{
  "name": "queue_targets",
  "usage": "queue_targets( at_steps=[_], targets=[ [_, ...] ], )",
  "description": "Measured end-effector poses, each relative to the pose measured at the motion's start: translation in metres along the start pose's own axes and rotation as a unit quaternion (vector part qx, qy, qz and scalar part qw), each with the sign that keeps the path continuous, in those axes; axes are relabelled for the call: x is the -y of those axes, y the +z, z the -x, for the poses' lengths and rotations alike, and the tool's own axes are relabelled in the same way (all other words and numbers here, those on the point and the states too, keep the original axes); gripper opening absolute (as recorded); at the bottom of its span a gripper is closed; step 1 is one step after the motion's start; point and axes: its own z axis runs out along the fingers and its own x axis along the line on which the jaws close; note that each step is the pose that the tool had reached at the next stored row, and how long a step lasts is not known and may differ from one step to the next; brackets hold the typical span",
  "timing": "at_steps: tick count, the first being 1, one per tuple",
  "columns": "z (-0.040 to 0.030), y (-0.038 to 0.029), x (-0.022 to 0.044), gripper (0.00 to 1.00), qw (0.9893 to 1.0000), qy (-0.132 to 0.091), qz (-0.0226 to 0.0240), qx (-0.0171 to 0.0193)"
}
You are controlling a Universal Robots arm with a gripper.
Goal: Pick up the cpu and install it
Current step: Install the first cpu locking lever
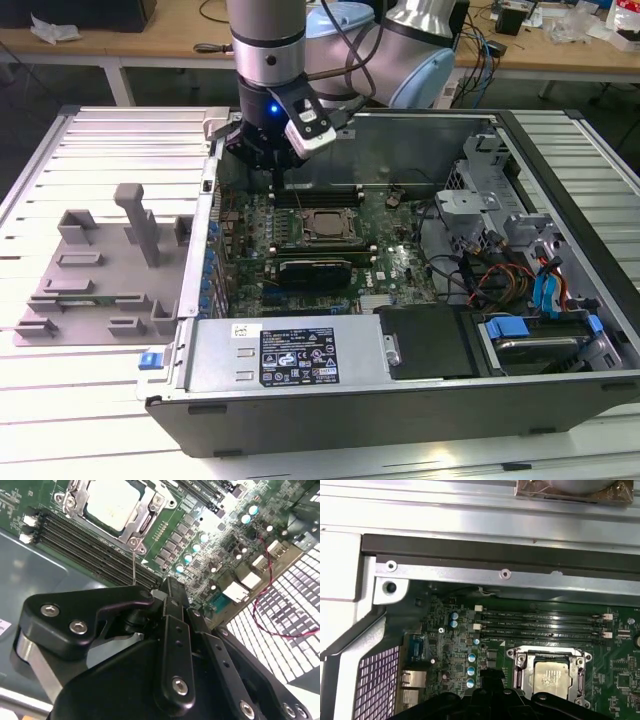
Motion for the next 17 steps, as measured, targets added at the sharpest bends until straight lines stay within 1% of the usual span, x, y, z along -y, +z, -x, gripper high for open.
queue_targets(
  at_steps=[1, 2, 4, 7, 8, 9, 12, 14, 17],
  targets=[
    [0.0000, 0.0008, 0.0001, 0.11, 1.0000, 0.000, 0.0027, 0.0001],
    [0.0000, 0.0010, 0.0001, 0.11, 1.0000, 0.000, 0.0065, 0.0005],
    [0.0000, 0.0010, 0.0001, 0.11, 0.9999, 0.000, 0.0158, 0.0016],
    [0.0000, 0.0013, 0.0001, 0.11, 0.9994, 0.001, 0.0342, 0.0039],
    [0.0000, 0.0014, 0.0001, 0.11, 0.9991, 0.001, 0.0431, 0.0049],
    [0.0000, 0.0019, 0.0001, 0.11, 0.9989, 0.001, 0.0472, 0.0053],
    [0.0001, 0.0046, 0.0003, 0.11, 0.9986, 0.001, 0.0528, 0.0057],
    [0.0015, 0.0061, 0.0005, 0.11, 0.9985, 0.001, 0.0546, 0.0058],
    [0.0097, 0.0089, 0.0012, 0.11, 0.9983, 0.001, 0.0581, 0.0059]
  ],
)
